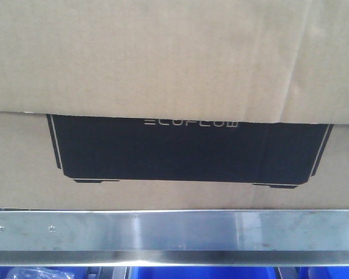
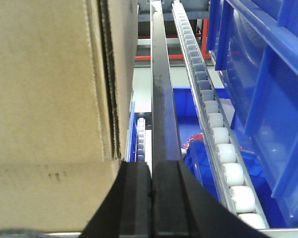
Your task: Grab box from left shelf to table start
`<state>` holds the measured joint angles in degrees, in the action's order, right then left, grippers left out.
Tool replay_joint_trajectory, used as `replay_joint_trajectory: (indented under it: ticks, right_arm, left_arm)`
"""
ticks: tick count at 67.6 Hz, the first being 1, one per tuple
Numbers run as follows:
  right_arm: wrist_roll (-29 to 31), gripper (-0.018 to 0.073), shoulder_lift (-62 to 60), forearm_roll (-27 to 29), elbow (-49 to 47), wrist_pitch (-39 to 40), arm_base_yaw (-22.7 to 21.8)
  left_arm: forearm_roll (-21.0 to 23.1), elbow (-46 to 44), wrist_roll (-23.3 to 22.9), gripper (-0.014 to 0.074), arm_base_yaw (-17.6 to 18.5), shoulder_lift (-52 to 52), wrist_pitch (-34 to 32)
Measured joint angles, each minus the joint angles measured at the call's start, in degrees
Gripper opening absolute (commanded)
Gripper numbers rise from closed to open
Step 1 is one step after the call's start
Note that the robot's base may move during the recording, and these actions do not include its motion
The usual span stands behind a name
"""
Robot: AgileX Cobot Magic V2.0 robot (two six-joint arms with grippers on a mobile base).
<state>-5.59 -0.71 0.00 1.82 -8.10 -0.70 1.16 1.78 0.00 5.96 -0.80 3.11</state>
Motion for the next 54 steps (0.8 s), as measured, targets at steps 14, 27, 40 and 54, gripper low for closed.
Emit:
replay_joint_trajectory:
  ticks: [14, 27, 40, 54]
  right_arm:
    - [0.0, 0.0057, 0.0, 0.0, 0.0, 0.0, 0.0]
    - [0.0, 0.0057, 0.0, 0.0, 0.0, 0.0, 0.0]
    - [0.0, 0.0057, 0.0, 0.0, 0.0, 0.0, 0.0]
    - [0.0, 0.0057, 0.0, 0.0, 0.0, 0.0, 0.0]
  left_arm:
    - [0.0, 0.0, 0.0, -0.0099, 0.0, 0.0, 0.0]
    - [0.0, 0.0, 0.0, -0.0099, 0.0, 0.0, 0.0]
    - [0.0, 0.0, 0.0, -0.0099, 0.0, 0.0, -1.4]
    - [1.5, 0.0, -0.3, -0.0099, 0.0, 0.0, -7.3]
